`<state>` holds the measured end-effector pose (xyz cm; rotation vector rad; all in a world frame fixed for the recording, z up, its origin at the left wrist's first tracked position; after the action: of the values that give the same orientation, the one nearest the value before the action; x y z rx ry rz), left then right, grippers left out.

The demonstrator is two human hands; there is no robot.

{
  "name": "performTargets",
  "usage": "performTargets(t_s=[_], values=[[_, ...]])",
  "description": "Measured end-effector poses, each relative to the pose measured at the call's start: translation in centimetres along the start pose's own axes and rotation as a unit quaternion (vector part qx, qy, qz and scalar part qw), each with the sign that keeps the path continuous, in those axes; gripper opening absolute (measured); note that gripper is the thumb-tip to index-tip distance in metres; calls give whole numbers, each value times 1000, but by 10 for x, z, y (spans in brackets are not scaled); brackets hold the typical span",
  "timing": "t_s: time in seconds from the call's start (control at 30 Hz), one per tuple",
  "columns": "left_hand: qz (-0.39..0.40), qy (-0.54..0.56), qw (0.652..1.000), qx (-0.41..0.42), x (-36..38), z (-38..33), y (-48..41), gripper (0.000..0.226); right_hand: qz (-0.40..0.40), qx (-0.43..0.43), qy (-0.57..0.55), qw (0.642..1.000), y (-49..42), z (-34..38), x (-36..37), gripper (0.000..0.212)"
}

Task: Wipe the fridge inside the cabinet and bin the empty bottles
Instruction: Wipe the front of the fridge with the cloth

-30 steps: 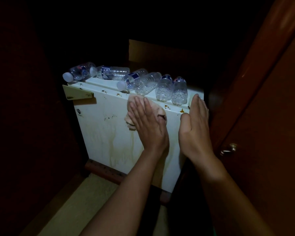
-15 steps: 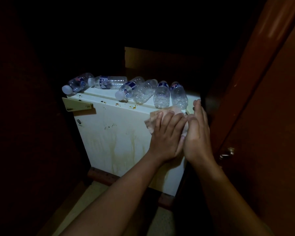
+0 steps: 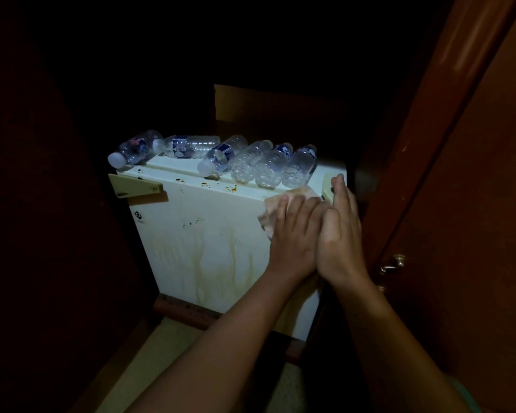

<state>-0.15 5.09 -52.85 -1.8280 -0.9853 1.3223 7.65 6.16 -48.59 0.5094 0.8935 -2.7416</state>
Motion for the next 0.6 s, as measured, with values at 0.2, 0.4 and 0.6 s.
performTargets(t_s=[0.2, 0.4, 0.6], values=[[-46, -42, 993, -101, -31, 48, 5, 43, 32, 8, 32, 999, -1, -2, 9, 75], [-47, -44, 990, -129, -27, 41, 3, 49, 34, 4, 65, 997, -2, -3, 13, 78], [-56, -91, 980, -167, -40, 73, 6, 49, 56, -9, 116, 992, -6, 6, 15, 77]])
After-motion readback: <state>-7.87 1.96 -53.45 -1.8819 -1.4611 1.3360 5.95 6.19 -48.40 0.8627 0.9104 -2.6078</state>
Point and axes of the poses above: each hand's wrist, its own y-axis away from the middle knuckle, its own x-axis out of the palm, z = x × y, the point moved 9 cm from there along -y, towards the middle knuckle, and after that the axes turned 7 degrees about -x, right-handed, at the moved point
